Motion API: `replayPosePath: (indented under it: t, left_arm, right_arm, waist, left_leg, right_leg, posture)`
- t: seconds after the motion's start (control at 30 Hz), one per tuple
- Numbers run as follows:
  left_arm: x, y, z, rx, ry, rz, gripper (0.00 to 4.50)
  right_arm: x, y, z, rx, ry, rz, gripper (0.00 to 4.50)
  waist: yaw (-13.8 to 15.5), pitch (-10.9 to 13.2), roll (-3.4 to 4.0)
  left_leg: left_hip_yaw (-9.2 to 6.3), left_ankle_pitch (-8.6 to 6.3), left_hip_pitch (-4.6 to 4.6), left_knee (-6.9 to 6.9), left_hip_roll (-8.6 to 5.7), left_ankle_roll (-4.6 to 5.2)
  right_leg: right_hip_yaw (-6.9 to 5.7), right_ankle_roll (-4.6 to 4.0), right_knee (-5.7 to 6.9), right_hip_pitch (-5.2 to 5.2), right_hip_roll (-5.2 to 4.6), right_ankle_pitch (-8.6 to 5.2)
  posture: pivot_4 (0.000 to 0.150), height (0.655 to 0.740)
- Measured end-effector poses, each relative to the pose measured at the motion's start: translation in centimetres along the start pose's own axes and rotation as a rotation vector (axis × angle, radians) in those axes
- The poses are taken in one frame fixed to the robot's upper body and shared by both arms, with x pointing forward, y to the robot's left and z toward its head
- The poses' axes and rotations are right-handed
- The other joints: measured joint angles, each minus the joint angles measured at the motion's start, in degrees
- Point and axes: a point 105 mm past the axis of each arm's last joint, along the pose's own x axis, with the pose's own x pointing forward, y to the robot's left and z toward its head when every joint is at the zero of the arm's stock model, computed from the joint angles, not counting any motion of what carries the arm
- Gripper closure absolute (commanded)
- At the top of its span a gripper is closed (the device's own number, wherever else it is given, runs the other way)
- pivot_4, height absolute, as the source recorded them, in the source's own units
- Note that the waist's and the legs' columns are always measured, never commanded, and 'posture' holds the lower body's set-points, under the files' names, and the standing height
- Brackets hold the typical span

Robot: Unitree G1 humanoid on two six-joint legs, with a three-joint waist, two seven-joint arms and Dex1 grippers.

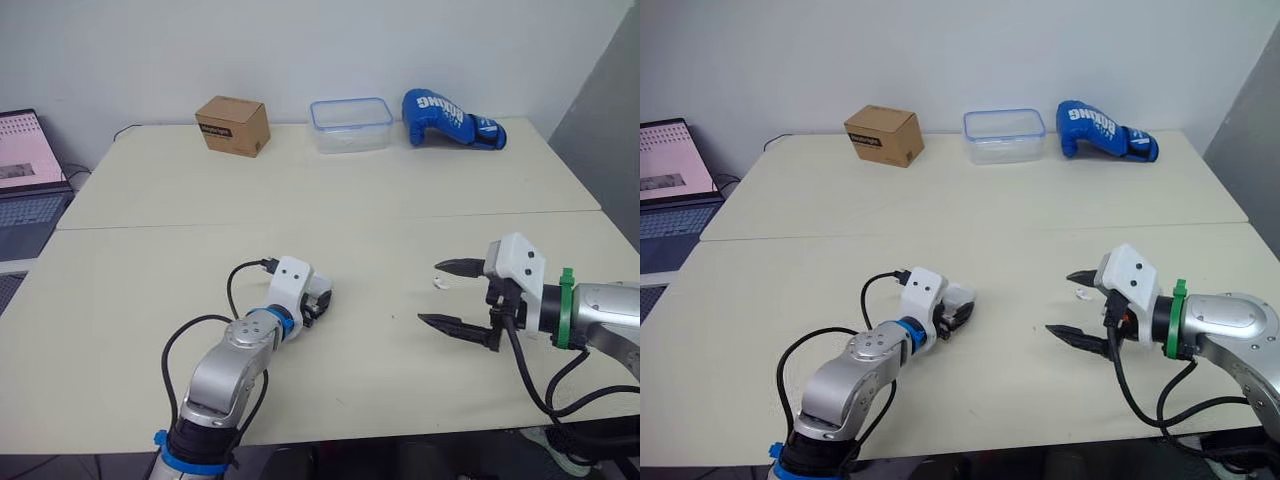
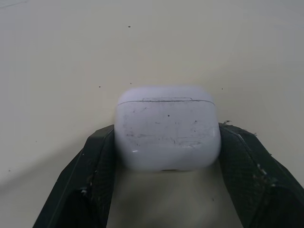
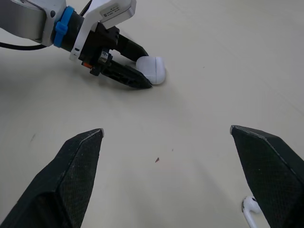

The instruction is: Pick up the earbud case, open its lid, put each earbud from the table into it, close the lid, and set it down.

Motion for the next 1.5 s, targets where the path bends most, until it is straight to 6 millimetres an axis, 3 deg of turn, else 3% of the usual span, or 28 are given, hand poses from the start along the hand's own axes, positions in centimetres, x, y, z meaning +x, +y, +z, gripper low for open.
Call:
replayPosePath:
  t: [0.23, 0.4, 0.57, 0.73, 0.97, 1.17, 1.5]
  left_arm:
    - [-1.5, 2.5, 1.6, 0.152, -0.051, -0.037, 1.74]
    - [-2.8, 3.0, 3.2, 0.236, -0.130, -0.133, 1.74]
    - [-4.0, 2.1, 5.4, 0.349, -0.265, -0.248, 1.74]
    - [-4.6, 1.6, 7.5, 0.487, -0.388, -0.303, 1.74]
    - [-5.1, 0.4, 8.3, 0.595, -0.480, -0.376, 1.74]
    - [-5.8, -1.2, 8.3, 0.640, -0.524, -0.494, 1.74]
    - [-6.5, -2.5, 9.6, 0.706, -0.569, -0.568, 1.74]
  right_arm:
    - [0.6, -0.2, 2.1, 0.021, -0.077, 0.032, 0.00]
    - [1.9, -0.8, 1.5, 0.217, -0.069, 0.057, 0.00]
    - [2.8, -0.9, 1.0, 0.426, -0.027, 0.128, 0.00]
    - [3.9, -0.4, 1.4, 0.619, -0.094, 0.220, 0.00]
    - [5.4, -0.1, 2.0, 0.825, -0.139, 0.318, 0.00]
    - [5.9, -0.6, 3.5, 0.870, -0.158, 0.358, 0.00]
    - [7.1, 0.0, 3.8, 0.894, -0.101, 0.409, 0.00]
  waist:
    - [-0.24, 0.02, -0.02]
    - [-0.25, 0.04, 0.00]
    - [-0.22, 0.04, 0.00]
    - [-0.27, 0.04, 0.01]
    - [-0.35, 0.05, 0.02]
    - [-0.57, 0.05, 0.03]
    - [-0.81, 0.05, 0.03]
  left_leg:
    - [-0.04, 0.00, -0.11, -0.02, -0.01, 0.00]
    - [-0.04, 0.01, -0.14, -0.01, 0.00, -0.01]
    - [-0.06, 0.00, -0.18, -0.01, 0.00, 0.00]
    - [-0.04, 0.00, -0.17, -0.02, 0.01, 0.00]
    - [-0.04, 0.00, -0.18, -0.01, 0.00, 0.00]
    - [-0.05, 0.00, -0.19, -0.01, 0.02, 0.01]
    - [-0.05, 0.00, -0.19, 0.00, 0.01, 0.02]
  right_leg:
    - [-0.03, 0.00, -0.05, -0.07, 0.00, 0.00]
    - [-0.01, -0.01, 0.00, -0.14, -0.02, 0.00]
    - [-0.05, -0.02, -0.05, -0.14, -0.01, 0.00]
    - [-0.03, -0.02, -0.02, -0.16, -0.01, 0.01]
    - [-0.03, -0.02, 0.00, -0.17, -0.01, 0.01]
    - [-0.04, -0.02, 0.02, -0.21, 0.02, 0.01]
    - [-0.04, -0.02, 0.03, -0.21, 0.02, 0.01]
  posture:
    - [0.150, 0.7307]
    - [0.150, 0.7307]
    - [0.150, 0.7307]
    - [0.150, 0.7307]
    - [0.150, 0.7307]
    - [0.150, 0.7307]
    - [0.150, 0.7307]
